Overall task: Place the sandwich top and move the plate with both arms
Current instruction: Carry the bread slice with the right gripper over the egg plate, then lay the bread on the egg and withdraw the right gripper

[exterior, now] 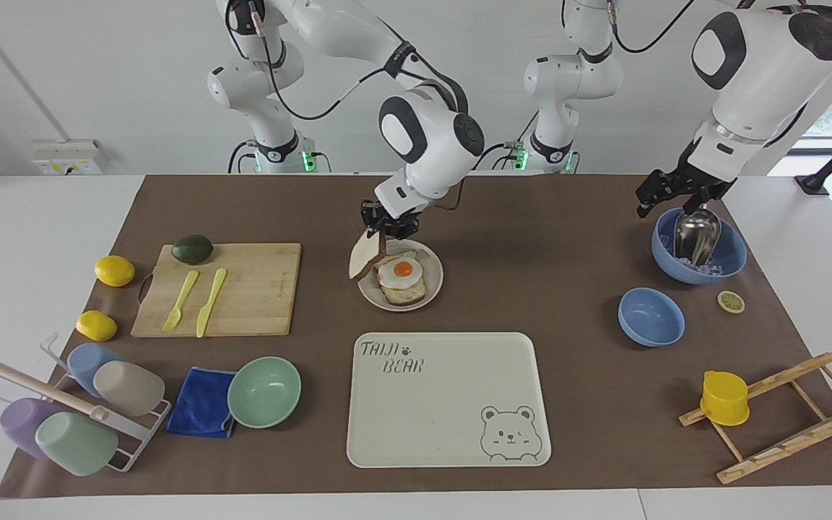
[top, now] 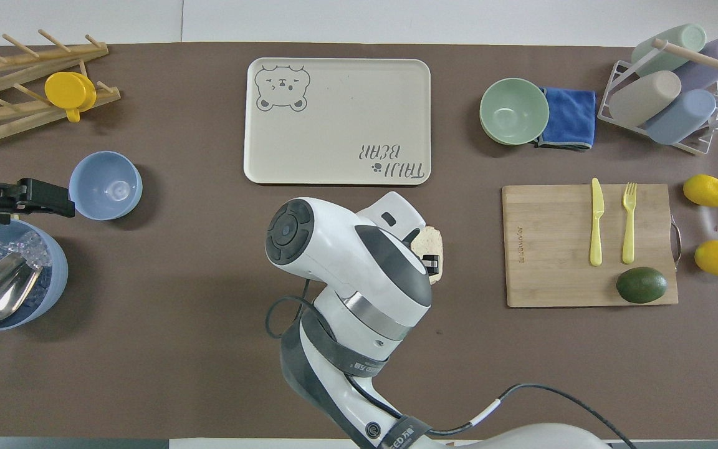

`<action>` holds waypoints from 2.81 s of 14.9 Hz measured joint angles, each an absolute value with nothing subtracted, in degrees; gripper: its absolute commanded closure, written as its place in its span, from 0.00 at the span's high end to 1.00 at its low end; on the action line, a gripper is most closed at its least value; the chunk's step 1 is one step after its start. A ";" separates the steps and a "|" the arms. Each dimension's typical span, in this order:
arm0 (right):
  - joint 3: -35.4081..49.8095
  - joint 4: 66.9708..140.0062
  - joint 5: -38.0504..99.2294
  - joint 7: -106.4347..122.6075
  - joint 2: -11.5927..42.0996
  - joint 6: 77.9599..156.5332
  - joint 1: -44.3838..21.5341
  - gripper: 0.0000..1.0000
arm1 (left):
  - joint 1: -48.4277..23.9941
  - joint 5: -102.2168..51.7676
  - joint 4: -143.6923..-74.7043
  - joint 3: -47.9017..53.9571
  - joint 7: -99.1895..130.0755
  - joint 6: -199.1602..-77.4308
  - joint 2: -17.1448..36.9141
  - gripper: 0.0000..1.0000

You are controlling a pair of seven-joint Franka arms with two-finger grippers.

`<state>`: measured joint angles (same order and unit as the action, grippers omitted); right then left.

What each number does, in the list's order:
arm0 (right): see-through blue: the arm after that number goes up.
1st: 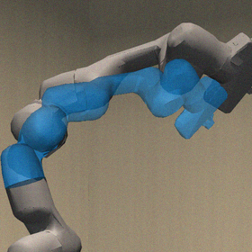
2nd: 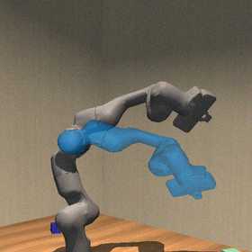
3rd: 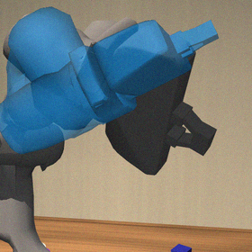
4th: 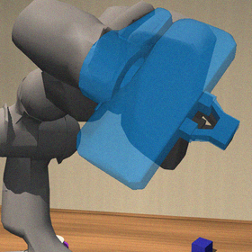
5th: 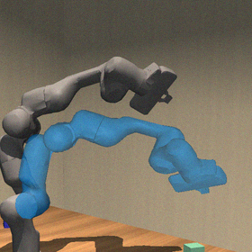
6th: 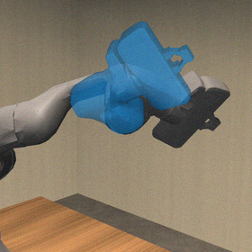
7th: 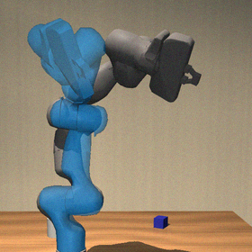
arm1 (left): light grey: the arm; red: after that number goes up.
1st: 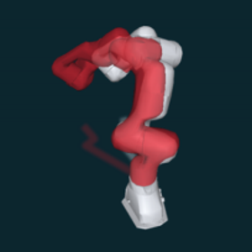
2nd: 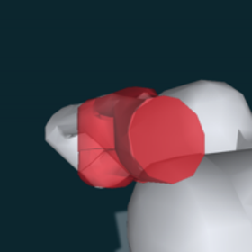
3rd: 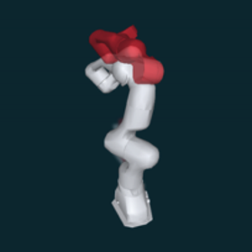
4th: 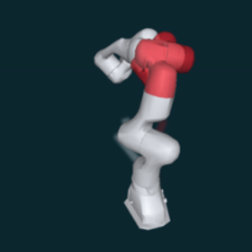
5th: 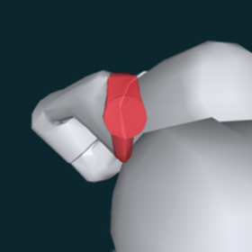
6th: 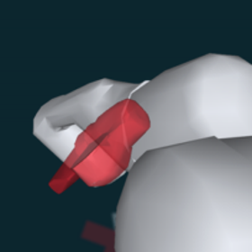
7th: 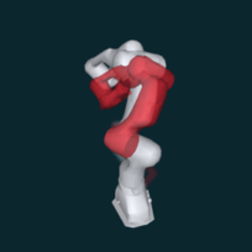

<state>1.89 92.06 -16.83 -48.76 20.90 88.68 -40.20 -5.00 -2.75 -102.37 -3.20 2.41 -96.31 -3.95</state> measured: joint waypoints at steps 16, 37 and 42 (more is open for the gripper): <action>3.18 96.23 -9.64 -47.03 22.31 103.77 -39.76 0.21 | -4.89 -5.23 -103.79 -3.66 2.43 -98.27 -3.95 1.00; 2.80 96.36 3.20 -33.37 6.85 101.07 -19.58 1.00 | -7.13 -11.85 -109.45 -2.92 2.90 -101.07 -3.93 1.00; 1.36 91.40 3.69 -20.98 2.45 86.88 -12.30 1.00 | -14.98 -14.92 -115.85 -2.48 9.07 -108.38 -3.90 1.00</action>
<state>1.36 91.40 3.69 -20.98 2.45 86.88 -12.30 -14.98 -14.92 -115.85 -2.48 9.07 -108.38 -3.90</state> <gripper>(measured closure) 0.000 0.000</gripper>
